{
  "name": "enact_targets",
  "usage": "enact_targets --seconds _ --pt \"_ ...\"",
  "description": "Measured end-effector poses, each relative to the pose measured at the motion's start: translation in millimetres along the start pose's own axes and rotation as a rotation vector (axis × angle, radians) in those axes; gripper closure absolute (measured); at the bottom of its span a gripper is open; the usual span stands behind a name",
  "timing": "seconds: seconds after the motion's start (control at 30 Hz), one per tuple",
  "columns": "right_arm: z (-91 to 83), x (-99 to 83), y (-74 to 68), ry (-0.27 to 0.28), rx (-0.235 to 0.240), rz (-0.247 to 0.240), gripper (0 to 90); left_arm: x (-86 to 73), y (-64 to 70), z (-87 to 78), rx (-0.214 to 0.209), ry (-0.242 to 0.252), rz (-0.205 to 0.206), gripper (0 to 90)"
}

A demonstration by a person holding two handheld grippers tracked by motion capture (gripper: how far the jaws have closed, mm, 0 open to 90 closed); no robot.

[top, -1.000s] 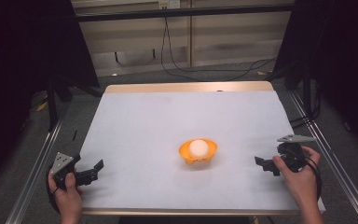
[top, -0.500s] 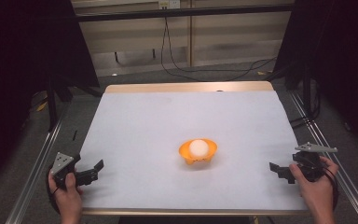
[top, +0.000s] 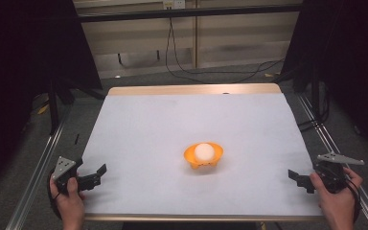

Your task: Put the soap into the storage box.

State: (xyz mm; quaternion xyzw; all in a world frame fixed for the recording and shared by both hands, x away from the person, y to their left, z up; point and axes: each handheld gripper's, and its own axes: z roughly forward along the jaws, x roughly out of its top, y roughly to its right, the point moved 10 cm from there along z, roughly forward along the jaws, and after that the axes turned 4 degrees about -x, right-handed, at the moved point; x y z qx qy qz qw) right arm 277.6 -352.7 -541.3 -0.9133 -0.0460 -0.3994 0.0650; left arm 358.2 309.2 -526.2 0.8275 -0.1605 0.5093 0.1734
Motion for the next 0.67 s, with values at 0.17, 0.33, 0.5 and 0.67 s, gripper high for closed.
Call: enact_targets --seconds 0.17,0.33,0.5,0.67 --pt "-3.6 -4.0 4.5 0.023 0.000 0.020 0.0 -0.1 0.0 0.0 0.000 -0.001 -0.001 0.4" --pt "-5.9 -4.6 5.9 0.056 0.005 0.044 0.0 -0.1 0.0 0.0 -0.001 -0.001 -0.001 0.4" --pt "-8.7 -7.6 7.9 0.116 0.011 0.076 0.0 -0.1 -0.1 0.0 0.001 -0.001 -0.001 0.4" --pt "-12.0 -7.7 8.5 0.152 0.016 0.088 0.0 -0.1 -0.1 -0.3 -0.003 0.000 -0.005 0.4"
